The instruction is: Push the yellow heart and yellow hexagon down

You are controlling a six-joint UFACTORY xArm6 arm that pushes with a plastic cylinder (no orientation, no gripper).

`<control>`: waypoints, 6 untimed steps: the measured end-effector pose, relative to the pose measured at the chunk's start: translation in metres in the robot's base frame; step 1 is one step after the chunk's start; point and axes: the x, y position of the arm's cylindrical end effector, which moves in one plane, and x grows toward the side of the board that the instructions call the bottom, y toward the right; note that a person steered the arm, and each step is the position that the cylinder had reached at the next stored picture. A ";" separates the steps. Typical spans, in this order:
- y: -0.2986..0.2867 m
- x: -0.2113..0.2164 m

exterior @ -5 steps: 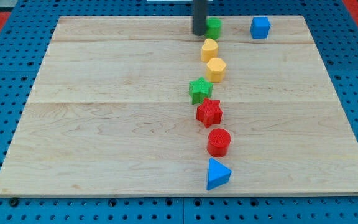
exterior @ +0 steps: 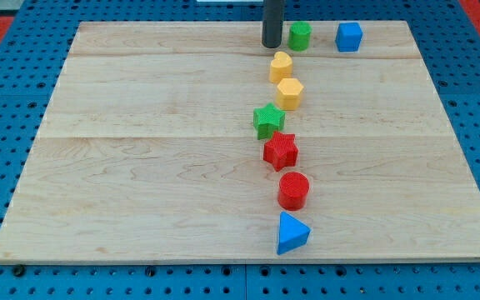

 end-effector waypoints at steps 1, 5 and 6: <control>0.000 0.001; 0.016 0.082; 0.049 0.108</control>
